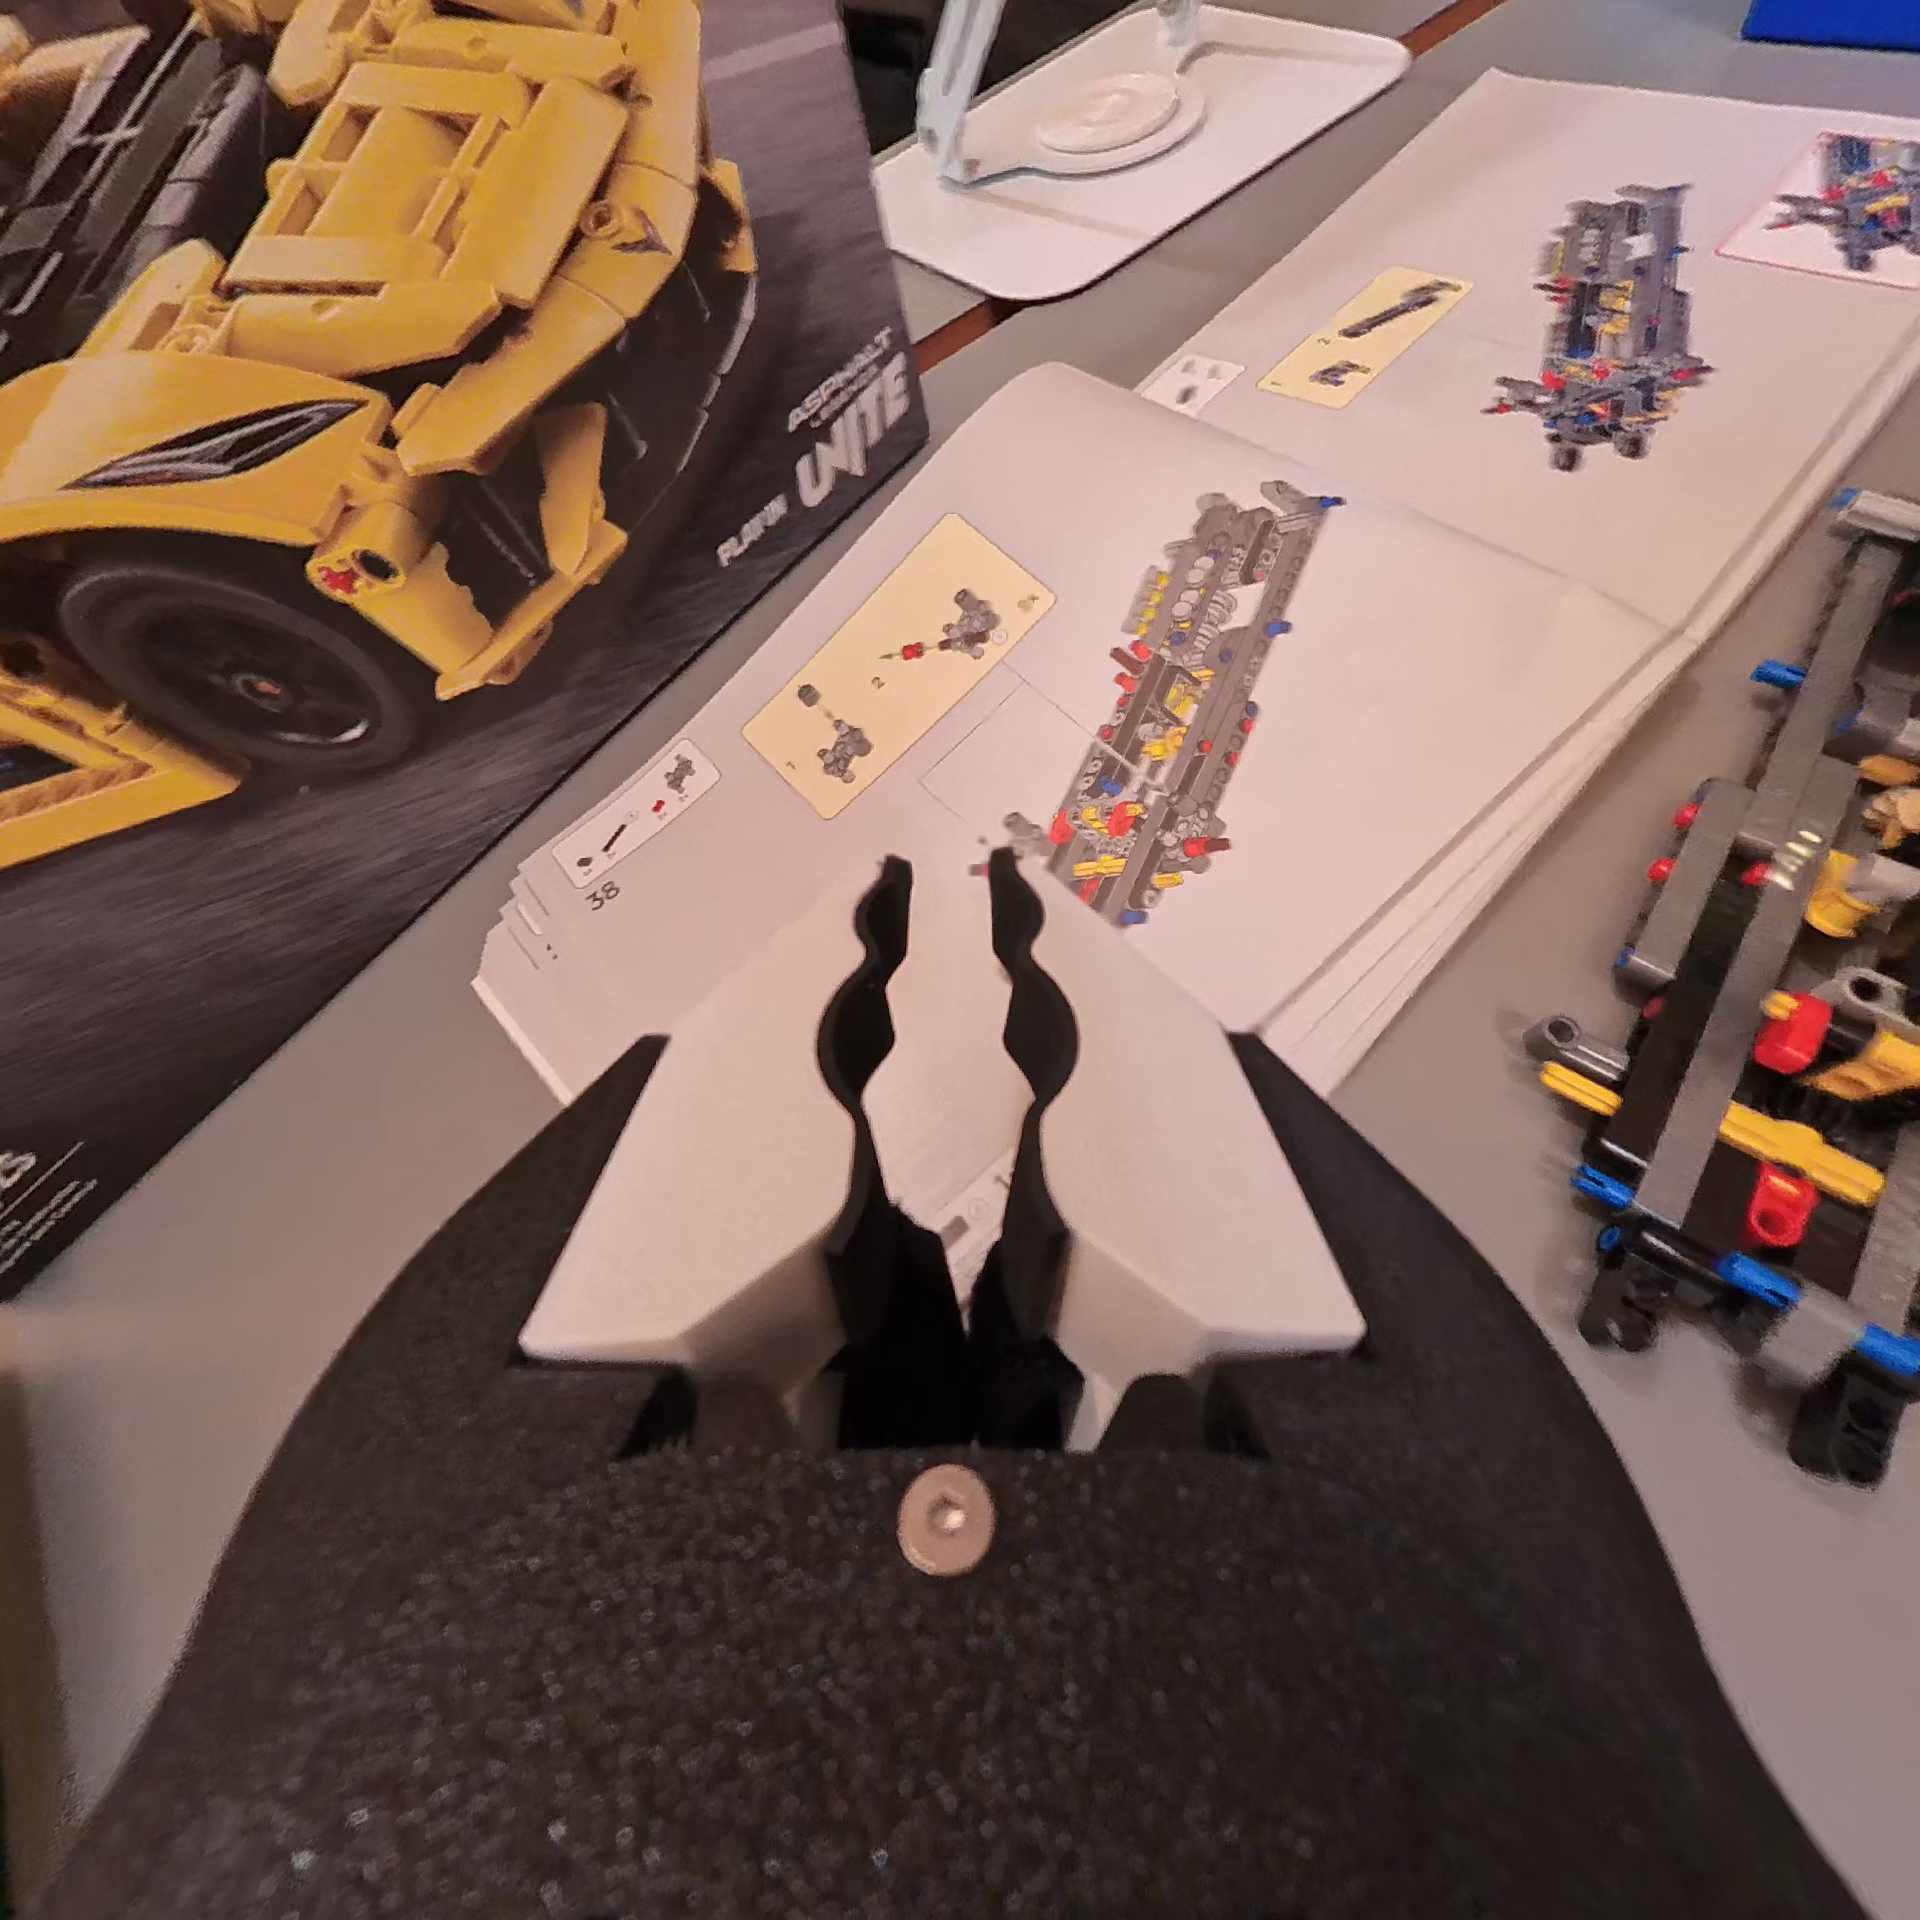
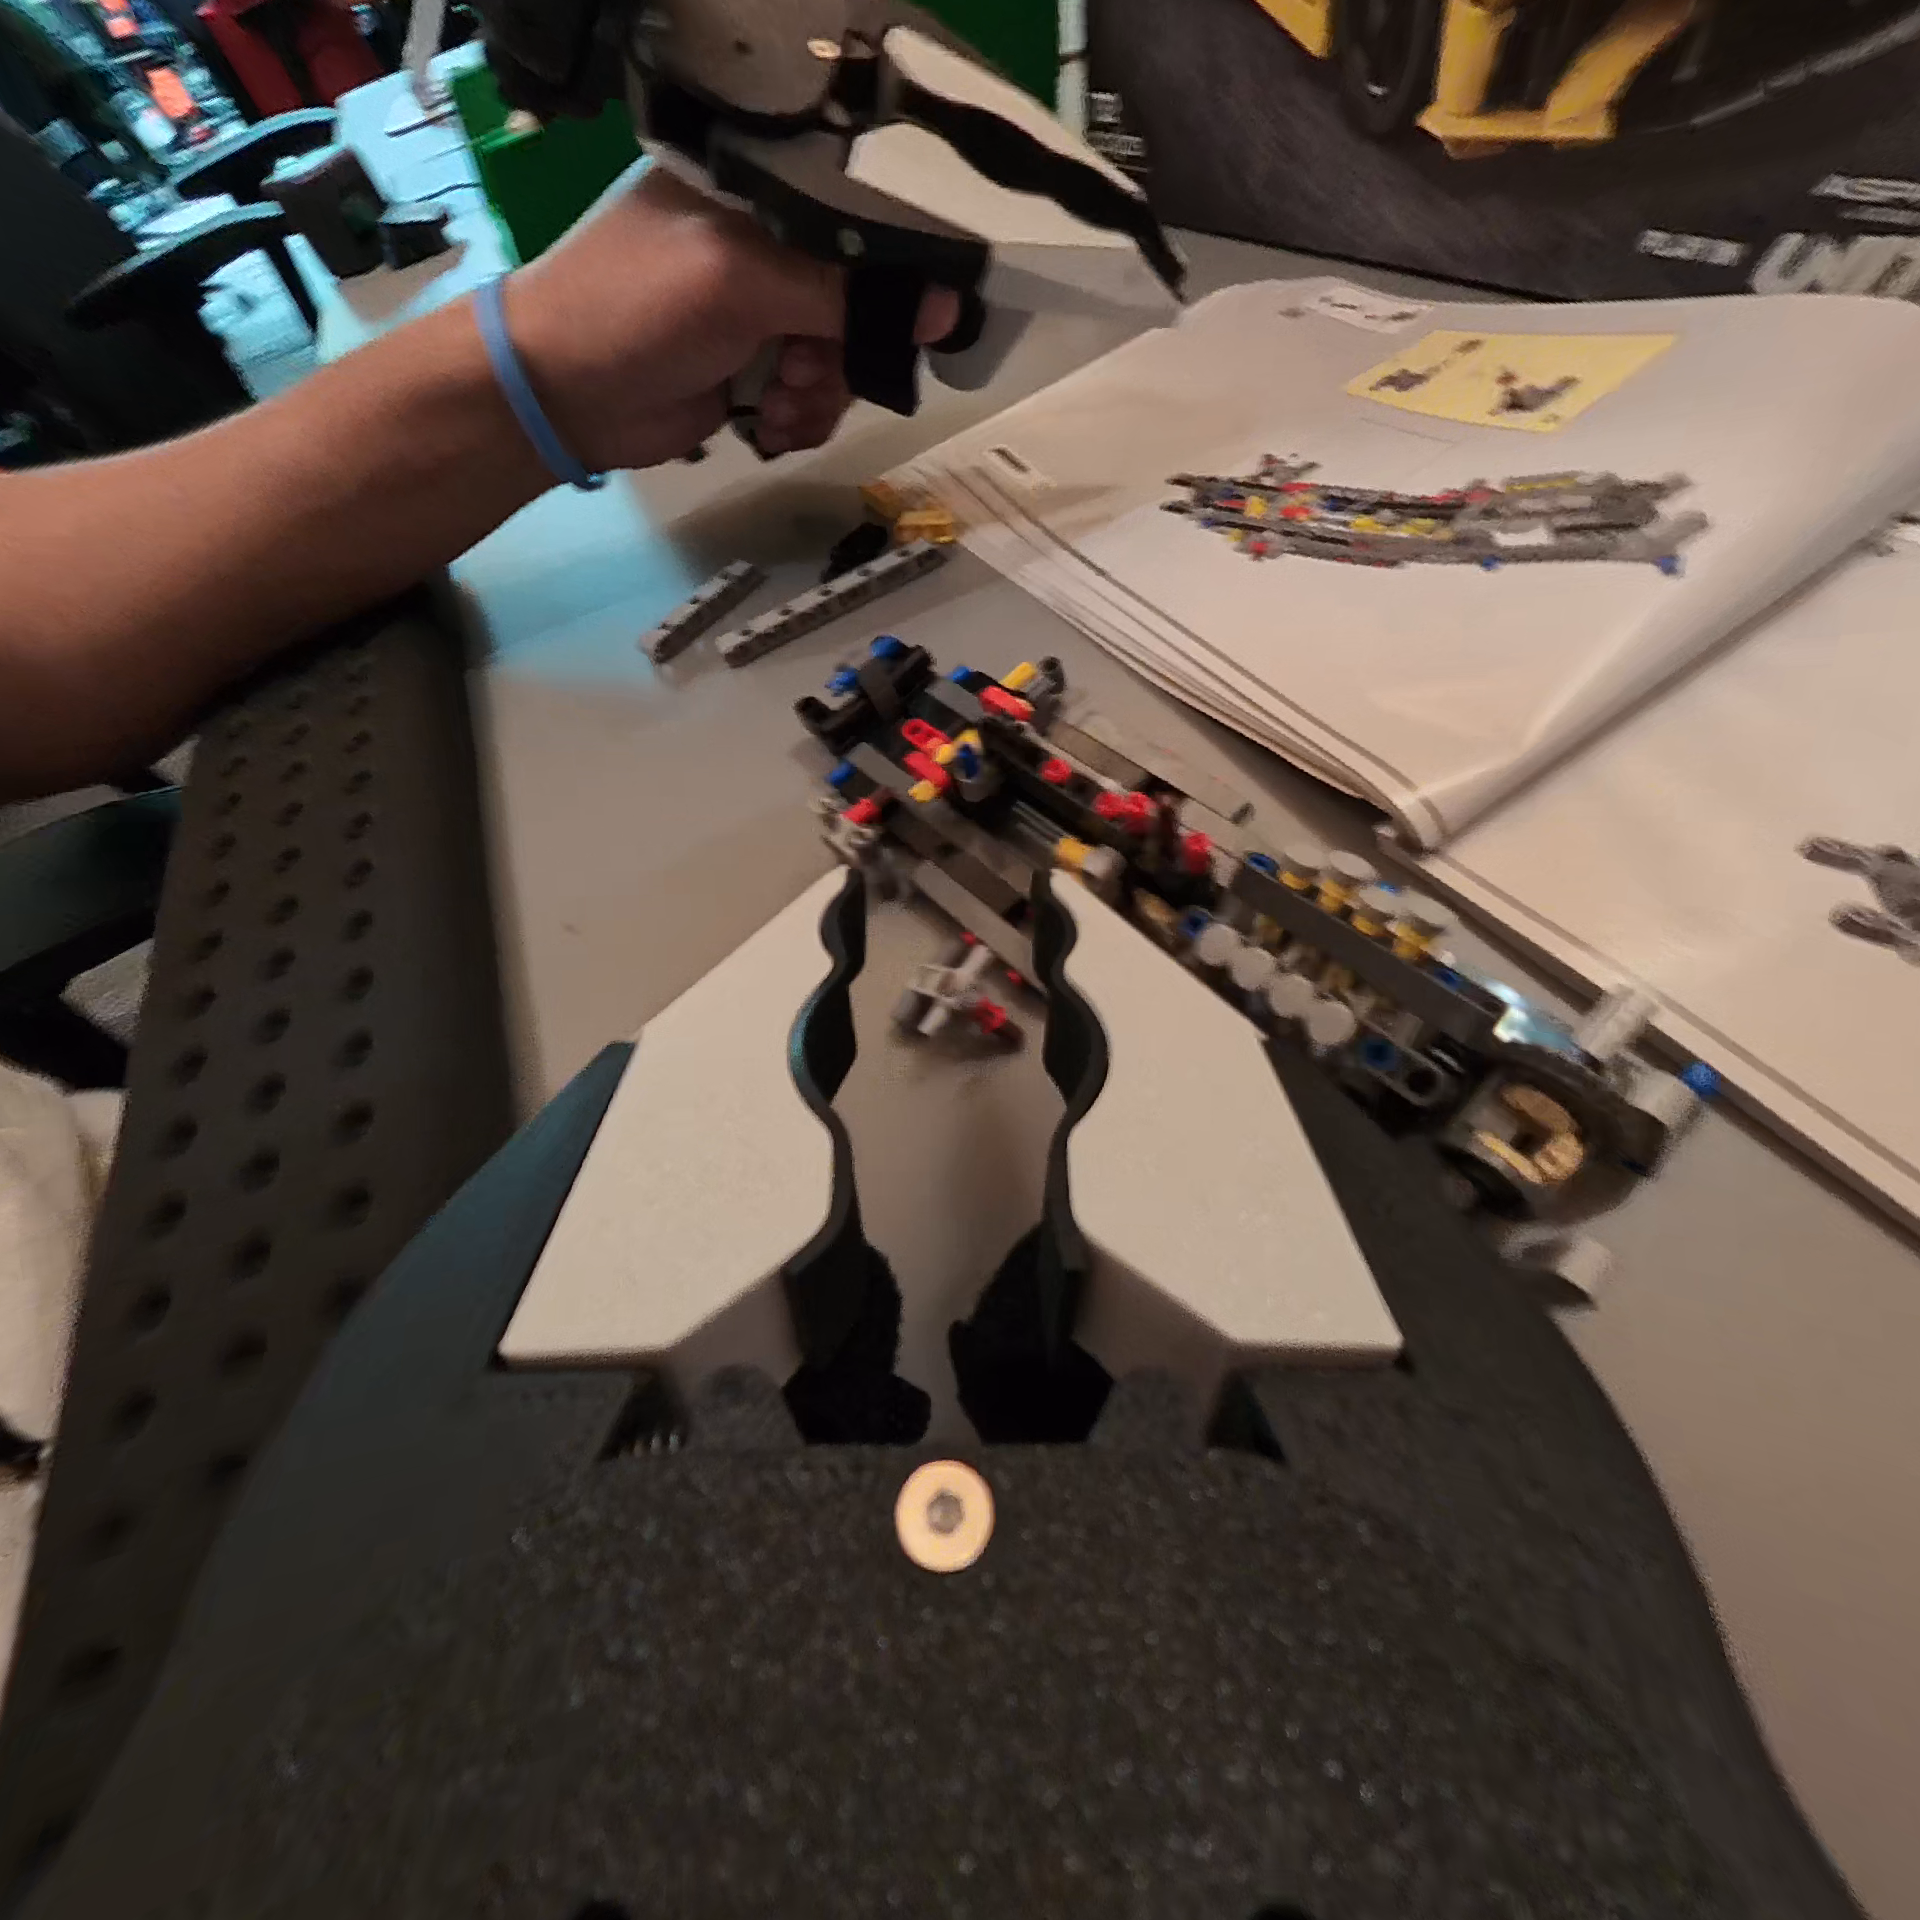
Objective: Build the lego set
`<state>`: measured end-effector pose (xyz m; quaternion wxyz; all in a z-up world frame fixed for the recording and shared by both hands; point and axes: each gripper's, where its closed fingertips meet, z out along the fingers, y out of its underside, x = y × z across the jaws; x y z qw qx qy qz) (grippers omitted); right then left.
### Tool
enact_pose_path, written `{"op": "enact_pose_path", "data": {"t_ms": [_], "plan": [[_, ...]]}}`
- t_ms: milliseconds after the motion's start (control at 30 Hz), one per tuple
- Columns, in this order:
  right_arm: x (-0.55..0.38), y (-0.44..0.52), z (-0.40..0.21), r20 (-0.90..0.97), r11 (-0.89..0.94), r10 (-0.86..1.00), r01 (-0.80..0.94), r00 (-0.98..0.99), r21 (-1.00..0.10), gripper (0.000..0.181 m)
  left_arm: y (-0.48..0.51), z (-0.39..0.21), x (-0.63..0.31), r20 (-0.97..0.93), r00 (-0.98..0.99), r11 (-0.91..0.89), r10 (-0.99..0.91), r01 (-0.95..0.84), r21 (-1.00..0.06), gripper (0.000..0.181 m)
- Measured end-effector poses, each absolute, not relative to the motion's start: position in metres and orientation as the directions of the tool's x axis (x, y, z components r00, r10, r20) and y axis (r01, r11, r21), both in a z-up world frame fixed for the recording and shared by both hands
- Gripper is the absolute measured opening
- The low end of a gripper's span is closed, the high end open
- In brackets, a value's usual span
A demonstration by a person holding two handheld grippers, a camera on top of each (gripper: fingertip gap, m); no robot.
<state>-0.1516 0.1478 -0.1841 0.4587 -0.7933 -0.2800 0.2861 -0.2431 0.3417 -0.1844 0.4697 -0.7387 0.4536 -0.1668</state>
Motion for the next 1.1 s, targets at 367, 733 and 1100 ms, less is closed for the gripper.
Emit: {"op": "enact_pose_path", "data": {"t_ms": [367,733,1100], "plan": [[-0.202,0.147,-0.216,0.002,-0.243,0.951,0.749,0.31,-0.617,0.027,0.211,-0.195,-0.224,-0.021,-0.05,0.046,-0.999,-0.57,-0.821,0.042],[-0.212,0.152,-0.227,0.097,-0.139,0.972,0.858,0.214,-0.495,0.008,0.186,-0.227,-0.214,-0.027,-0.121,0.104,-0.992,-0.697,-0.709,0.061],[-0.212,0.152,-0.232,0.114,-0.127,0.972,0.863,0.207,-0.489,0.007,0.191,-0.229,-0.216,0.013,-0.095,0.058,-0.995,-0.702,-0.71,0.057]]}}
